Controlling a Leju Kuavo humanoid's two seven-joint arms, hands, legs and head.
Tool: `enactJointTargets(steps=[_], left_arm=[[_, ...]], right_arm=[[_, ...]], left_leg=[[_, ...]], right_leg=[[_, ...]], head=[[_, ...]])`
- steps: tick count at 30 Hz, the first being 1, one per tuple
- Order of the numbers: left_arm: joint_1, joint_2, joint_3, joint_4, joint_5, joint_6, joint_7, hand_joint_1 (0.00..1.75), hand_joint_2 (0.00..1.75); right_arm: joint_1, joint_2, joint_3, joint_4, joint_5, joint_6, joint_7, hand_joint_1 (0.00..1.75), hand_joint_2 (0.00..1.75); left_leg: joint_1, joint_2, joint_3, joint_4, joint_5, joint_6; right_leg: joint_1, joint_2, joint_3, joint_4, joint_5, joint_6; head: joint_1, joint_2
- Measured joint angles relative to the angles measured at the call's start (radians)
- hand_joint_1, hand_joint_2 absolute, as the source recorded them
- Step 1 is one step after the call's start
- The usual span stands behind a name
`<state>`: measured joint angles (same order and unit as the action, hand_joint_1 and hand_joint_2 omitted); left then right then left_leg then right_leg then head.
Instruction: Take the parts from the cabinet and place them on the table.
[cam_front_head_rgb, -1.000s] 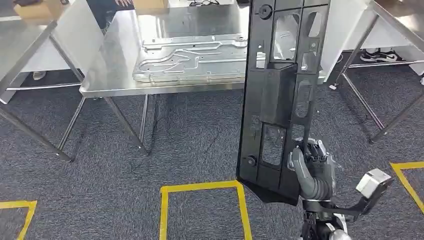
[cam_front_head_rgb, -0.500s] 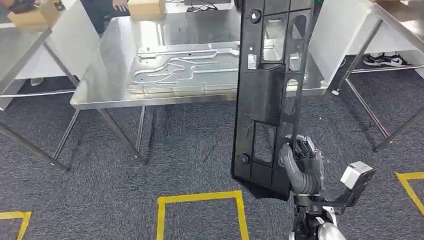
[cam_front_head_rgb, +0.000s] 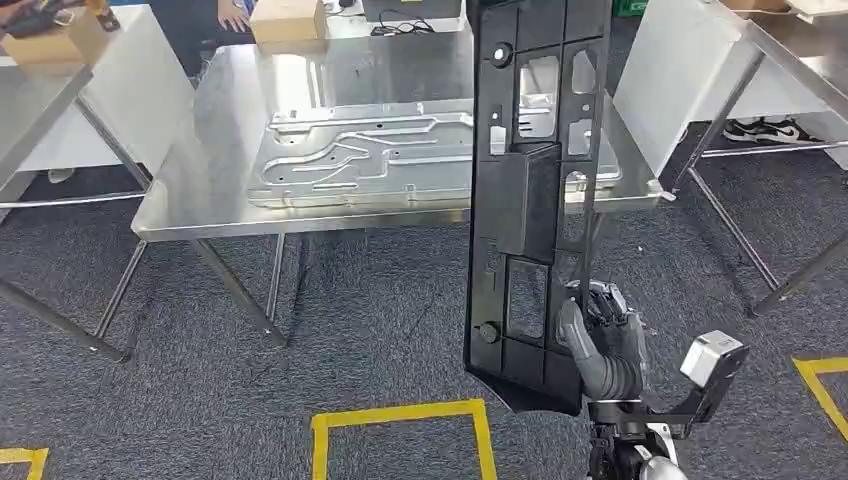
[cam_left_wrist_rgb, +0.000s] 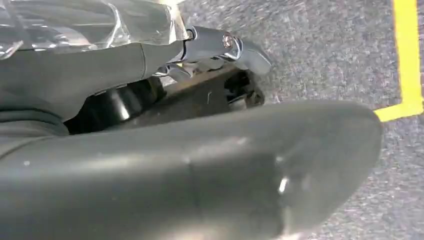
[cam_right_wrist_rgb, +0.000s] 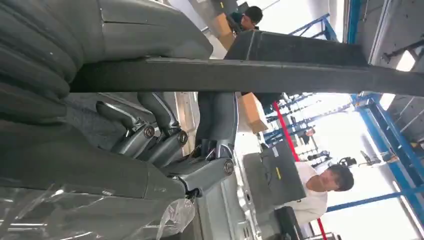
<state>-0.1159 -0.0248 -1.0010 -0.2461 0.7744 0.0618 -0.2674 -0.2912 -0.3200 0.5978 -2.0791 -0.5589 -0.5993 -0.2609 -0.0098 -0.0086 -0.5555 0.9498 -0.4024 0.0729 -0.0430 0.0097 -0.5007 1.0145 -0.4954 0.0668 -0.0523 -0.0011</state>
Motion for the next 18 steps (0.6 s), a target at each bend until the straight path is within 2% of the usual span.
enactJointTargets(steps=[1,2,4,5,6,7,8,9,10,11,13,14,15,16,18], left_arm=[[-0.001,0.0,0.0,0.0,-0.001,0.002,-0.001,0.0,0.0],[-0.004,0.0,0.0,0.0,0.0,0.002,0.0,0.0,0.0],[-0.005,-0.003,0.0,0.0,-0.002,0.0,-0.001,0.0,0.0],[-0.003,-0.004,0.0,0.0,-0.002,0.001,-0.001,0.0,0.0],[-0.002,-0.005,0.0,0.0,-0.003,0.0,-0.001,0.0,0.0],[-0.001,-0.005,0.0,0.0,-0.003,0.001,0.0,0.0,0.0],[-0.001,-0.005,0.0,0.0,-0.005,0.001,0.0,0.0,0.0],[-0.002,-0.006,0.0,0.0,-0.008,0.001,0.0,0.0,0.0],[-0.002,-0.006,0.0,0.0,-0.011,0.001,0.0,0.0,0.0],[-0.007,-0.006,0.0,0.0,-0.012,0.001,0.001,0.0,0.0],[-0.014,-0.006,0.0,0.0,-0.013,0.0,0.002,0.0,0.0],[-0.016,-0.005,0.0,0.0,-0.013,0.0,0.002,0.0,0.0],[-0.018,-0.002,0.0,0.0,-0.013,0.001,0.002,0.0,0.0],[-0.02,-0.001,0.0,0.0,-0.013,0.001,0.002,0.0,0.0],[-0.025,-0.001,0.0,0.0,-0.013,0.001,0.002,0.0,0.0]], right_arm=[[-0.002,-0.001,-0.001,0.0,0.0,0.002,0.001,1.75,1.75],[-0.008,-0.004,-0.002,-0.001,0.001,0.005,0.001,1.75,1.75],[-0.008,-0.009,-0.004,-0.001,0.001,0.006,0.006,1.75,1.75],[-0.008,-0.011,-0.004,0.0,0.003,0.007,0.013,1.75,1.75],[-0.007,-0.013,-0.004,0.0,0.003,0.007,0.019,1.75,1.75],[-0.009,-0.016,-0.004,0.0,0.007,0.006,0.027,1.75,1.75],[-0.014,-0.022,-0.004,0.0,0.014,0.006,0.037,1.75,1.75],[-0.019,-0.026,-0.004,-0.001,0.019,0.006,0.047,1.75,1.75],[-0.023,-0.03,-0.004,-0.001,0.024,0.005,0.056,1.75,1.75],[-0.031,-0.034,-0.004,-0.001,0.028,0.005,0.064,1.75,1.75],[-0.041,-0.04,-0.004,-0.01,0.034,0.003,0.076,1.75,1.75],[-0.044,-0.044,-0.005,-0.014,0.034,0.002,0.079,1.75,1.75],[-0.047,-0.047,-0.005,-0.018,0.033,0.002,0.082,1.75,1.75],[-0.053,-0.049,-0.006,-0.022,0.032,0.002,0.085,1.75,1.75],[-0.054,-0.057,-0.013,-0.03,0.027,0.002,0.085,1.75,1.75]], left_leg=[[-0.002,0.0,0.012,-0.001,-0.004,0.004],[-0.003,0.002,0.016,0.0,-0.007,0.009],[-0.006,0.002,0.021,0.0,-0.013,0.013],[-0.007,0.001,0.024,0.001,-0.018,0.014],[-0.008,-0.001,0.03,0.001,-0.023,0.013],[-0.008,-0.004,0.038,0.001,-0.031,0.012],[-0.007,-0.006,0.049,0.001,-0.038,0.009],[-0.007,-0.007,0.062,0.002,-0.047,0.005],[-0.008,-0.006,0.059,0.002,-0.057,-0.002],[-0.013,-0.006,0.07,0.007,-0.065,-0.008],[-0.013,-0.004,0.066,0.009,-0.073,-0.014],[-0.012,-0.004,0.071,0.012,-0.072,-0.016],[-0.009,-0.005,0.063,0.016,-0.081,-0.019],[-0.009,-0.002,0.052,0.049,-0.083,-0.027],[0.002,0.0,-0.034,0.193,-0.118,-0.045]], right_leg=[[0.003,-0.003,-0.004,0.029,-0.018,-0.003],[0.004,-0.003,-0.034,0.09,-0.053,-0.006],[0.01,-0.003,-0.123,0.231,-0.114,-0.005],[0.013,-0.003,-0.163,0.279,-0.127,-0.001],[0.014,-0.003,-0.178,0.277,-0.116,0.001],[0.014,-0.004,-0.171,0.231,-0.08,-0.001],[0.013,-0.004,-0.148,0.155,-0.027,0.001],[0.012,-0.004,-0.114,0.058,0.04,0.004],[0.011,-0.005,-0.095,-0.013,0.087,0.004],[0.016,-0.005,-0.095,-0.016,0.047,-0.008],[0.018,-0.006,-0.097,-0.015,0.066,-0.022],[0.018,-0.006,-0.095,-0.015,0.061,-0.03],[0.009,-0.006,-0.087,-0.015,0.062,-0.033],[0.011,-0.006,-0.081,-0.017,0.057,-0.038],[0.011,-0.005,-0.074,-0.017,0.048,-0.043]], head=[[0.001,0.0],[0.002,0.0],[0.001,0.0],[0.001,0.0],[0.001,0.0],[0.001,0.0],[0.002,0.0],[0.002,0.0],[0.001,0.0],[0.001,0.0],[0.0,0.0],[0.0,0.0],[0.001,0.0],[0.0,0.0],[0.0,0.0]])
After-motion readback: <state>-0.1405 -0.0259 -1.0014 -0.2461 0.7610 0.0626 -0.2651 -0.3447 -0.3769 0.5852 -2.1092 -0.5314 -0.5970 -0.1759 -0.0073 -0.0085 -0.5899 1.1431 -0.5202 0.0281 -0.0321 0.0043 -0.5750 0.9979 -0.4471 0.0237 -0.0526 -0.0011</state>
